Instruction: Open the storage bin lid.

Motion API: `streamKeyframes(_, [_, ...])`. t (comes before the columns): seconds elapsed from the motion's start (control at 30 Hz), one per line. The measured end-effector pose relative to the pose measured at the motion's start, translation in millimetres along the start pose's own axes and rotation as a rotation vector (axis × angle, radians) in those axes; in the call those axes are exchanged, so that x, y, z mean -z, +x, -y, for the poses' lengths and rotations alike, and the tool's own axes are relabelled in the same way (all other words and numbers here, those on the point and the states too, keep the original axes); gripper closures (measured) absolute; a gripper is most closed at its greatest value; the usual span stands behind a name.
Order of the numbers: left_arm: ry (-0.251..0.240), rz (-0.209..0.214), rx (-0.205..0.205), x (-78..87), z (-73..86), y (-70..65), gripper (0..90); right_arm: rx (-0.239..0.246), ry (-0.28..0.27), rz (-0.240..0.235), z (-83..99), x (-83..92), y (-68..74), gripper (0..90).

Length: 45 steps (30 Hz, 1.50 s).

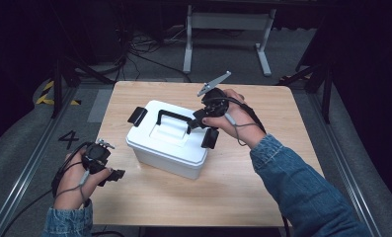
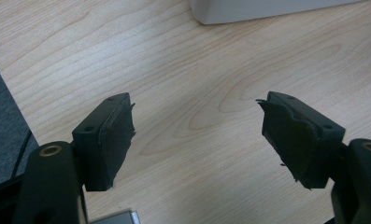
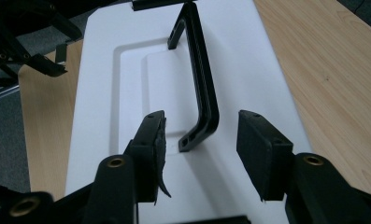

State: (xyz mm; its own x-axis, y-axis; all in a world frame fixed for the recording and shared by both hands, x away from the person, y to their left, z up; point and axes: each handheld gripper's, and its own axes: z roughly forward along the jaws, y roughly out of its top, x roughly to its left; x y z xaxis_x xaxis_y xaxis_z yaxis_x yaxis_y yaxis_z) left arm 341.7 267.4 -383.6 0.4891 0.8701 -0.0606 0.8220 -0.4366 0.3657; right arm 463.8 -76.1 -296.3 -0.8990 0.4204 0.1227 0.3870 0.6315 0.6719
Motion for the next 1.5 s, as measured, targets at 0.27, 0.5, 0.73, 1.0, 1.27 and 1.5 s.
streamKeyframes(0.27, [0.007, 0.001, -0.001, -1.6, -0.5, 0.0, 25.7, 0.001, 0.035, -0.002, -11.2, -22.7, -2.4, 56.6])
streamKeyframes(0.5, [0.012, 0.002, -0.008, -2.9, -1.2, -0.6, 25.7, -0.01, 0.048, -0.021, -20.0, -36.7, -2.0, 60.3])
streamKeyframes(0.73, [0.01, 0.003, -0.006, -3.2, -0.9, -0.5, 25.7, -0.012, 0.06, -0.018, -26.3, -44.0, -3.0, 66.7])
streamKeyframes(1.0, [0.012, 0.004, -0.006, -3.8, -0.7, -0.1, 25.7, 0.027, 0.1, -0.034, -29.3, -47.1, 3.6, 82.9])
streamKeyframes(1.27, [0.015, 0.005, -0.003, -4.0, -0.8, -0.3, 25.7, 0.095, 0.107, -0.03, -32.9, -44.8, 11.5, 84.5])
streamKeyframes(1.5, [0.017, 0.005, -0.003, -5.1, 0.0, 1.6, 25.7, 0.124, 0.05, -0.019, -38.1, -34.5, 13.3, 84.6])
